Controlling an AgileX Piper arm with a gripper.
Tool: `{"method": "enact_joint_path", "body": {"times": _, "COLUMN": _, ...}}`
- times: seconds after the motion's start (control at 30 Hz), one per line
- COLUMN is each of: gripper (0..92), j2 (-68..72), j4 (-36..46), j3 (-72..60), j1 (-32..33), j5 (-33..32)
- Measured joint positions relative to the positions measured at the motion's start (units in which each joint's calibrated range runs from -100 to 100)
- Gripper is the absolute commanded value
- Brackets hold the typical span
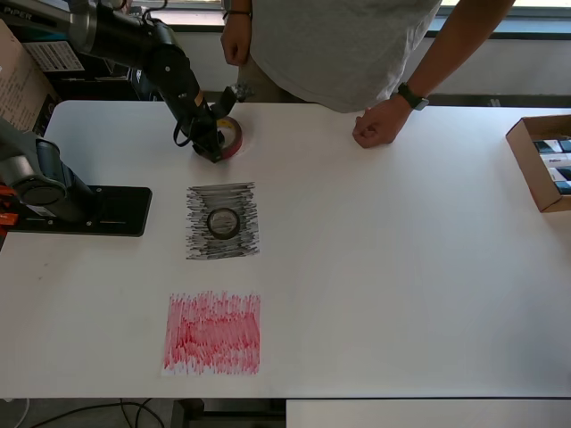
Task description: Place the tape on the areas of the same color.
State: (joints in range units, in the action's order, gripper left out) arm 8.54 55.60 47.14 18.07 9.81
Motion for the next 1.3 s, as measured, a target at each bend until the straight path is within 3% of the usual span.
{"method": "enact_joint_path", "body": {"times": 0.2, "gripper": 54.3, "j2": 0.0, "j4": -0.4, "j3": 0.0, "j1": 0.0, "j5": 0.0}}
{"method": "enact_joint_path", "body": {"times": 1.3, "gripper": 54.3, "j2": 6.1, "j4": -5.3, "j3": -1.1, "j1": 0.8, "j5": -0.8}}
